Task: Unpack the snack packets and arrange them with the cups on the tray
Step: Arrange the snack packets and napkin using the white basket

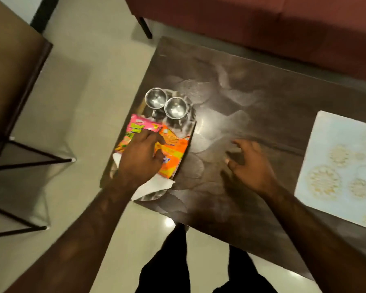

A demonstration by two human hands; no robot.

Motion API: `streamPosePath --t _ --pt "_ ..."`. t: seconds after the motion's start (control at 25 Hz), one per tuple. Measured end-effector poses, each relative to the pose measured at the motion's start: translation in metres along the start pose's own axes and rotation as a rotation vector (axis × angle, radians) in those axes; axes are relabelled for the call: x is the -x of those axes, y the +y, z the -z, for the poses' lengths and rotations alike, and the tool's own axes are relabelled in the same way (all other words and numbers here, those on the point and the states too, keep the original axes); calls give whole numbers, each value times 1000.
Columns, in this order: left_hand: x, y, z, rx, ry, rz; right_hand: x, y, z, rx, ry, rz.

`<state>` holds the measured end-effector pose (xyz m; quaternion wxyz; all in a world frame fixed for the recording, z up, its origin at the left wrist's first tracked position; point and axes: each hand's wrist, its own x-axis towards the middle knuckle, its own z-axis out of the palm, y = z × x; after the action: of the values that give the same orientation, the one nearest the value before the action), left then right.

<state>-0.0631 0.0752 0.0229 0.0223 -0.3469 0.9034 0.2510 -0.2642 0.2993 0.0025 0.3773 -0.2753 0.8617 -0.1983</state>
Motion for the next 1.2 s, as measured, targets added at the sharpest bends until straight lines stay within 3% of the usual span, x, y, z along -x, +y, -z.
streamPosePath --t 0.12,0.32,0.48,0.6,0.92,1.2 --pt "3 -57 25 8 27 71 -16 -49 -41 -122 -31 -24" --pt "-9 -110 35 146 54 291 -35 -93 -88 -513 -61 -322" --pt "-22 -139 23 434 -149 498 -46 -106 -107 -621 -101 -456" --pt "-31 -144 14 585 -294 516 -52 -106 -119 -668 -87 -474" --pt "-49 -156 2 590 -367 557 -63 -103 -137 -847 -75 -548" --pt "-59 -160 -3 550 -451 520 -62 -96 -144 -784 64 -519"
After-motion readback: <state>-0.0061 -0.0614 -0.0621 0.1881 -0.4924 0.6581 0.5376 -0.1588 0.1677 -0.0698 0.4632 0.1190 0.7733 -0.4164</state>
